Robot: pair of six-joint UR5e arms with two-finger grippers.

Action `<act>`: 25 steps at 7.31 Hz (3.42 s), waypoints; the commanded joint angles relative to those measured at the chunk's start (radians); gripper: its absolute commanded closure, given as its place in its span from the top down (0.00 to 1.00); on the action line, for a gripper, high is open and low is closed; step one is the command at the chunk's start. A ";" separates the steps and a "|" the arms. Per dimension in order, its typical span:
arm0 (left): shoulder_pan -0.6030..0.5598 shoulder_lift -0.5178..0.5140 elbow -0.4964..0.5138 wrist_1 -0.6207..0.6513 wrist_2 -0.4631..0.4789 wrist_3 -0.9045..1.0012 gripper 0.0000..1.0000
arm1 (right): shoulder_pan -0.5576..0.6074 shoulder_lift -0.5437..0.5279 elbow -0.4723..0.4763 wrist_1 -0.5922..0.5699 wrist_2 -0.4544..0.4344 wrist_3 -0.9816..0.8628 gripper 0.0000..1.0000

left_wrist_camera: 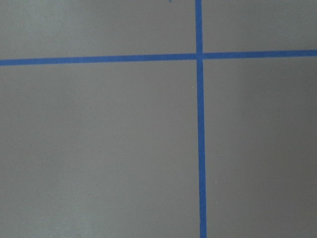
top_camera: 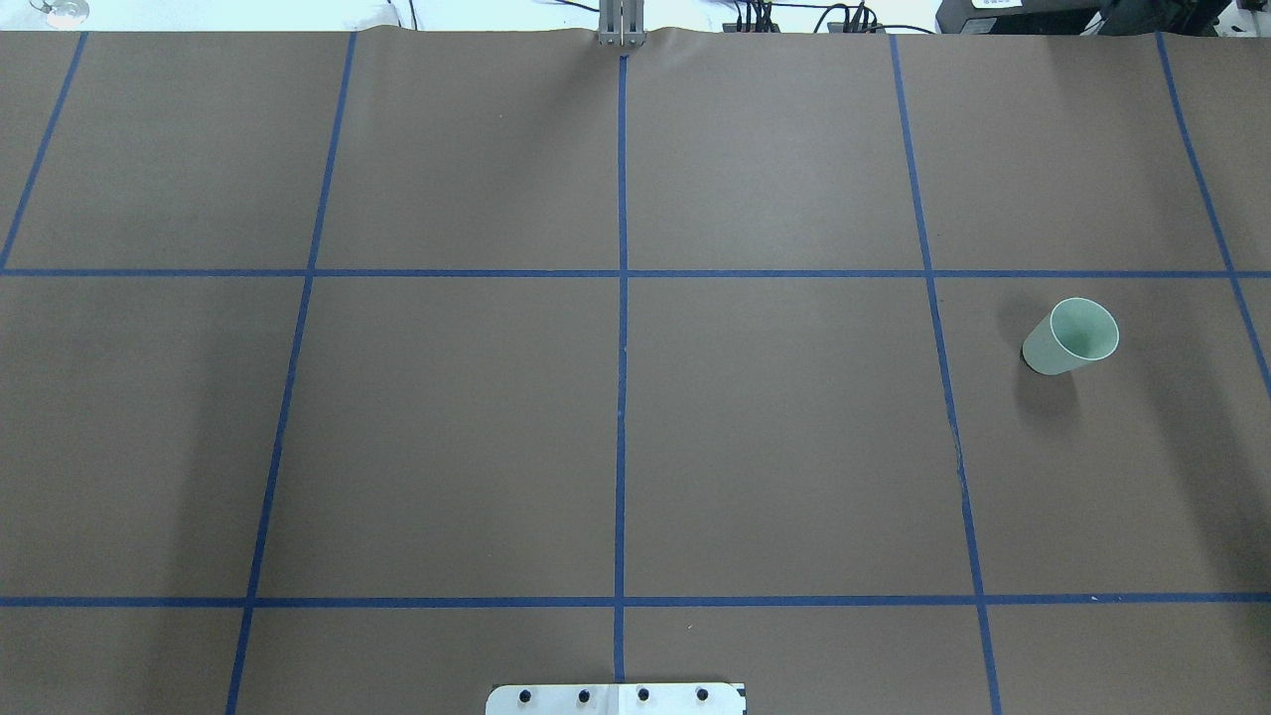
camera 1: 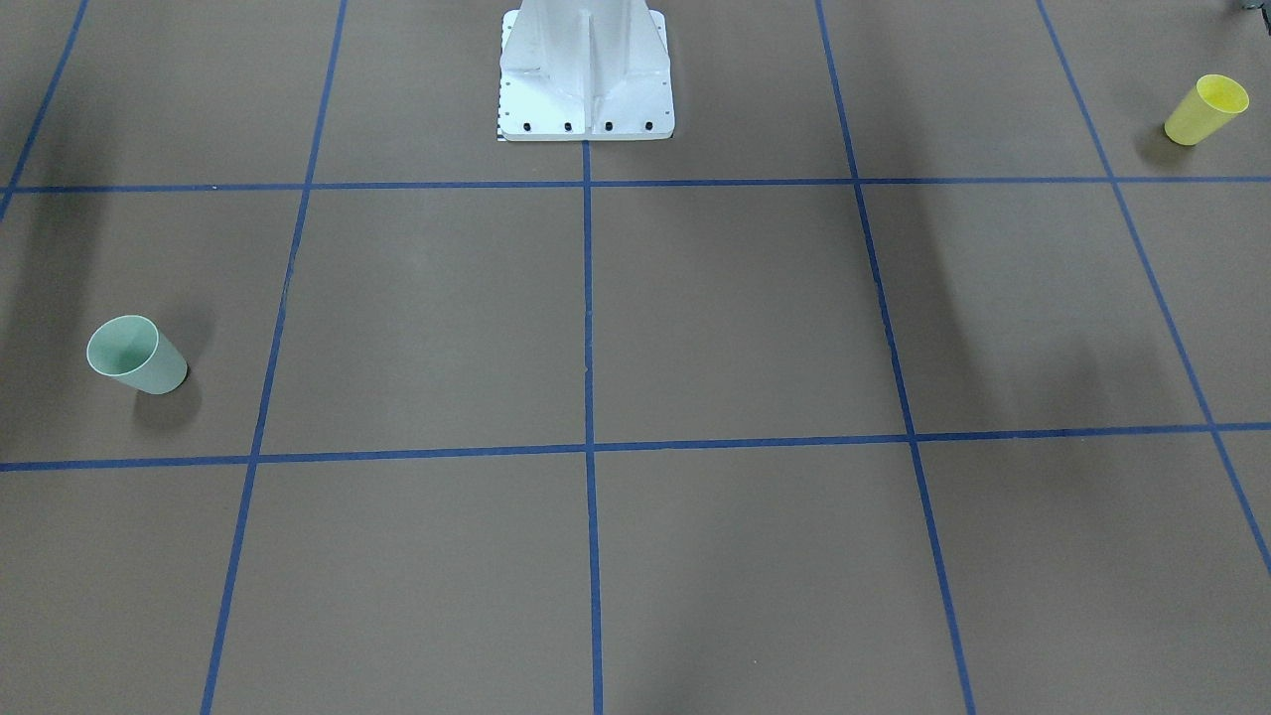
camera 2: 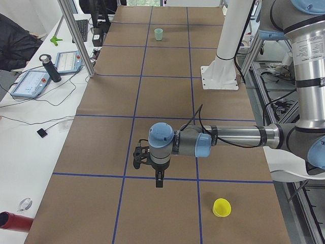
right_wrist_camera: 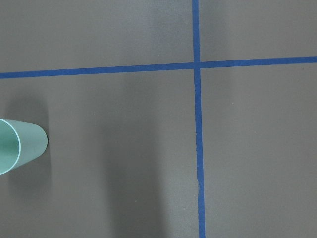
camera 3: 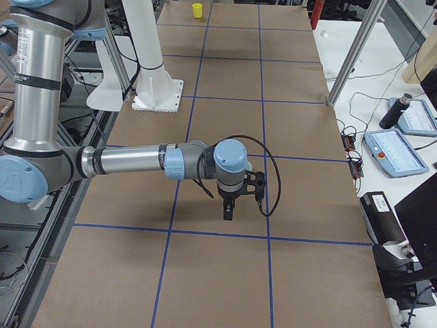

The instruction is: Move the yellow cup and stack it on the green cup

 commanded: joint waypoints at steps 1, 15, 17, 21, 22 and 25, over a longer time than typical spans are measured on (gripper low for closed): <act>0.002 0.038 -0.065 -0.006 0.007 -0.202 1.00 | 0.000 0.000 0.009 0.000 0.000 0.000 1.00; 0.880 0.380 -0.335 0.190 0.613 -2.049 1.00 | -0.011 0.008 0.066 -0.003 0.063 0.043 1.00; 0.914 0.330 -0.233 0.189 0.610 -2.169 1.00 | -0.037 0.015 0.066 -0.002 0.071 0.043 1.00; 1.019 0.193 -0.088 0.238 0.546 -2.402 1.00 | -0.040 0.017 0.069 -0.003 0.094 0.043 1.00; 1.047 0.186 -0.086 0.297 0.544 -2.466 1.00 | -0.040 0.017 0.068 -0.005 0.094 0.043 1.00; 1.075 0.161 -0.083 0.440 0.520 -2.564 1.00 | -0.040 0.016 0.068 -0.005 0.092 0.043 1.00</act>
